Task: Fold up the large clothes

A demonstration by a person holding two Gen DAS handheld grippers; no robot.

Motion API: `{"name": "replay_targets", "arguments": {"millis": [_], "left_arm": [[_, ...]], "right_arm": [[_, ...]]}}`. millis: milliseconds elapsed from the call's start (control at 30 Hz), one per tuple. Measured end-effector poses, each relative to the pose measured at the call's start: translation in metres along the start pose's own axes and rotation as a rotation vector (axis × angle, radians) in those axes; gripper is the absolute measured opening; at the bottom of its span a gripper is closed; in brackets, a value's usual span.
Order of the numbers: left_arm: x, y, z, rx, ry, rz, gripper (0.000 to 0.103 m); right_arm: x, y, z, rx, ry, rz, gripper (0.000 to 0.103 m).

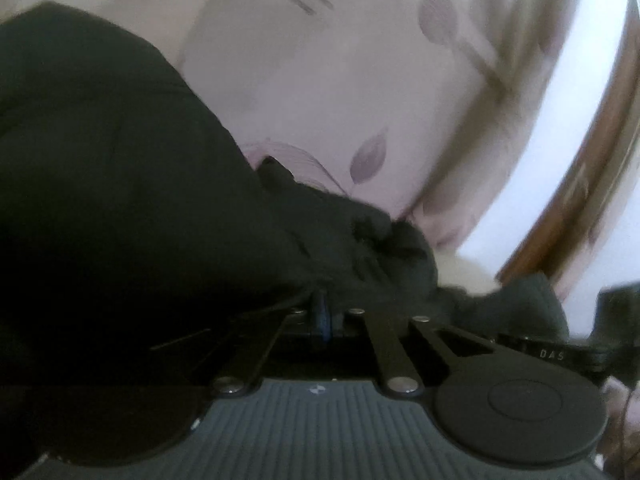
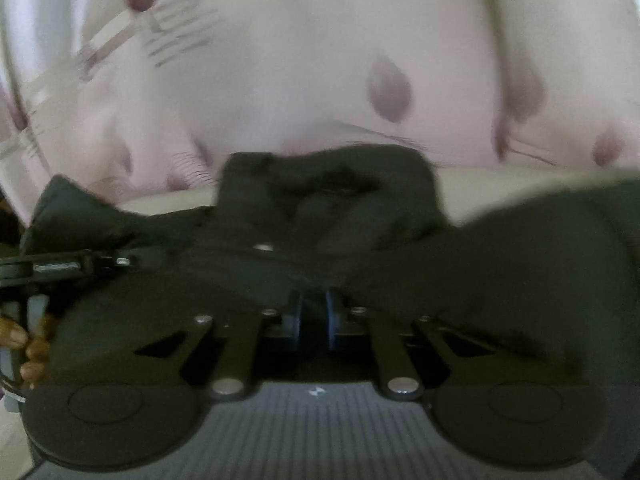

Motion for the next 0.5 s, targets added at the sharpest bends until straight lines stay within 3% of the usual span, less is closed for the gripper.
{"name": "replay_targets", "arguments": {"millis": [100, 200, 300, 400, 500], "left_arm": [[-0.016, 0.005, 0.001, 0.028, 0.078, -0.009, 0.011], [-0.034, 0.019, -0.004, 0.098, 0.169, -0.023, 0.011], [-0.054, 0.035, -0.013, 0.171, 0.222, -0.082, 0.011], [-0.07, 0.043, -0.021, 0.183, 0.191, -0.182, 0.011], [-0.099, 0.051, -0.028, 0.184, 0.259, -0.295, 0.011]], "right_arm": [[0.035, 0.013, -0.001, 0.036, -0.121, 0.012, 0.0], [0.063, 0.024, -0.004, 0.078, -0.163, 0.037, 0.0], [0.104, 0.039, -0.003, 0.137, -0.302, 0.102, 0.0], [0.143, 0.05, 0.006, 0.153, -0.44, 0.162, 0.0], [0.155, 0.052, 0.01, 0.145, -0.483, 0.198, 0.0]]}}
Point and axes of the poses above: each gripper's, at about its wrist camera, not at the fingertips, and y roughly against the way its jaws point, x to its right, z to its underside, the point moved 5 cm from there along -y, roughly the way its jaws point, and after that the axes turned 15 degrees about x, right-handed, at the moved point
